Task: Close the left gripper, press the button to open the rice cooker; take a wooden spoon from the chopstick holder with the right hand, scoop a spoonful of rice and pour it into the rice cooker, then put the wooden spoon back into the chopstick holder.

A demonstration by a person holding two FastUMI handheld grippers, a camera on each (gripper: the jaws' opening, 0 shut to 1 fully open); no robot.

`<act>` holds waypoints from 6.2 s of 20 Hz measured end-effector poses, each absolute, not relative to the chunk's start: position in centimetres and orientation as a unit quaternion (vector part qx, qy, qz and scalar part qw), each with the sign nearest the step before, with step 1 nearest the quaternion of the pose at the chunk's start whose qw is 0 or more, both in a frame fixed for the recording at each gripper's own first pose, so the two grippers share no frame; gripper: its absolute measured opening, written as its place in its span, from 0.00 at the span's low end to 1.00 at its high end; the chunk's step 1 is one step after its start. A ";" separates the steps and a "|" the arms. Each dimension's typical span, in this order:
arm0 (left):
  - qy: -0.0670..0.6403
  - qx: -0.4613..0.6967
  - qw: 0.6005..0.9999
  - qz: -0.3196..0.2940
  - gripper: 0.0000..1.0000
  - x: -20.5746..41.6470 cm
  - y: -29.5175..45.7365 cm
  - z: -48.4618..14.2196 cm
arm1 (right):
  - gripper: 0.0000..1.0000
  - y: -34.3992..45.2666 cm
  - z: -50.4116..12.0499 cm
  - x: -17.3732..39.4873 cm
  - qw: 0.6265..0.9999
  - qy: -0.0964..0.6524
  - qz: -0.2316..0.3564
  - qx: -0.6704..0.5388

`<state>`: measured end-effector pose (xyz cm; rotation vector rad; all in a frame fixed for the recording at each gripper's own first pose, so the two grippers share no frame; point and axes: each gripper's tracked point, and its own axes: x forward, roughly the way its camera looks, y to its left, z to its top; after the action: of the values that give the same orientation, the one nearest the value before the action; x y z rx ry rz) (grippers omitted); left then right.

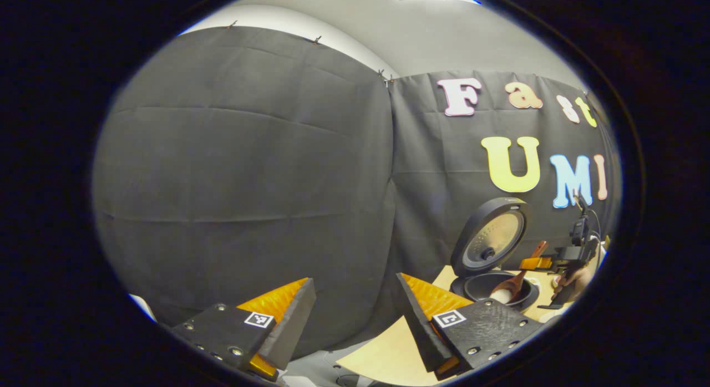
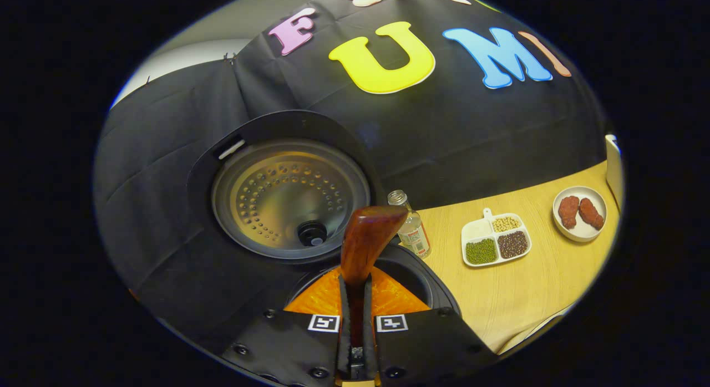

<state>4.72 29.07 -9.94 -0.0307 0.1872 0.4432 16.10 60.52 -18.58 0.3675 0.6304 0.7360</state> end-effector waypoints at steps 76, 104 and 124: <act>0.036 -0.013 0.999 0.023 0.88 6.8 2.7 -1.7 | 0.10 14.7 -9.7 18.4 0.963 0.171 0.115 0.173; 0.053 0.013 0.998 0.027 0.88 4.9 -2.4 -1.7 | 0.10 4.4 -26.0 13.4 0.936 0.310 0.023 0.163; 0.032 -0.014 0.999 0.032 0.88 13.4 1.0 1.0 | 0.98 0.8 -15.4 10.3 0.982 0.188 0.016 0.007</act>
<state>13.40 1.03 0.99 -0.0285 0.0637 0.0646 10.29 0.85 -15.45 0.0132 0.3784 0.0327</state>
